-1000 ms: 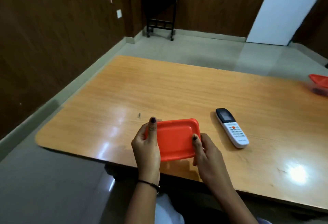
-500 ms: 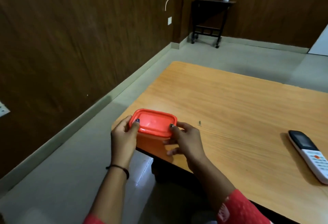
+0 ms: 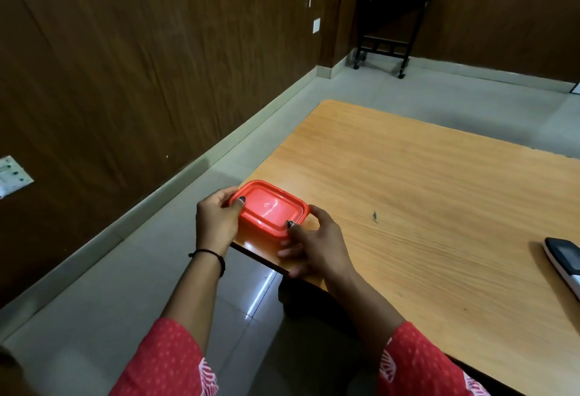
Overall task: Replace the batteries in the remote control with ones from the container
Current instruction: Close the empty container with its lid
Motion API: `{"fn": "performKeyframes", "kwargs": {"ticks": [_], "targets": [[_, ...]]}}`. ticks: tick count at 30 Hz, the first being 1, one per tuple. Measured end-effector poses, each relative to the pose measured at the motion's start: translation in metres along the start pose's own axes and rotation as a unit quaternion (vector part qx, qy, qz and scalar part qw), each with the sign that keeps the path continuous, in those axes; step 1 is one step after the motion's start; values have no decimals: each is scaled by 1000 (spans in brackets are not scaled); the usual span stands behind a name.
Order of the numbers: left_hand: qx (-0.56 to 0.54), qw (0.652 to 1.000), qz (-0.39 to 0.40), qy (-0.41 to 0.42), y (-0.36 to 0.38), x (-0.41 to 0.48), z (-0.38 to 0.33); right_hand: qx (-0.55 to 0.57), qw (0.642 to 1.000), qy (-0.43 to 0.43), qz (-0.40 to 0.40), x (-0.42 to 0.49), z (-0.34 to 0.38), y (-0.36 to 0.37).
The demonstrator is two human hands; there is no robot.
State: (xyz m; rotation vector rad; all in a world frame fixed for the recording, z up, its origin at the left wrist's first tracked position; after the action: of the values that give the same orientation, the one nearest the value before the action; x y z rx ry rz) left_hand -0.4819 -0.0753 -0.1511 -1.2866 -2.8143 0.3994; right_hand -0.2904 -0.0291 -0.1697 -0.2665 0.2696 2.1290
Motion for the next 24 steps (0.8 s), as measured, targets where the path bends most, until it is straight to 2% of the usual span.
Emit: {"fn": "performKeyframes", "kwargs": {"ticks": [12,14,18,20,24], "targets": [[50,997,-46,36,-13,-14,-8,-27,1000,16,2,-4,0,1],[75,992,-71,68,-16,-23,-20,-47,999,16,-6,-12,6,-9],[85,974,-105,183,-6,-69,-62,-75,997,-4,-25,-46,25,-41],[73,968,-74,228,17,-99,-80,-65,997,-12,-39,-74,31,-64],[31,959,59,275,95,-154,-103,-23,994,-32,-107,-140,39,-135]]}}
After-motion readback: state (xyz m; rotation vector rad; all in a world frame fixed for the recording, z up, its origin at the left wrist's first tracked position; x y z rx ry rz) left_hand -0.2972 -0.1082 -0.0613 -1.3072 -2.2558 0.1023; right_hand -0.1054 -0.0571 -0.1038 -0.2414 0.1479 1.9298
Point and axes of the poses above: each hand's wrist, its own x-axis towards the middle knuckle, its own y-axis out of the palm, z = x × y, the point moved 10 cm from there along x, towards the middle knuckle, and after that the axes turned 7 degrees about z, right-handed, at the moved point
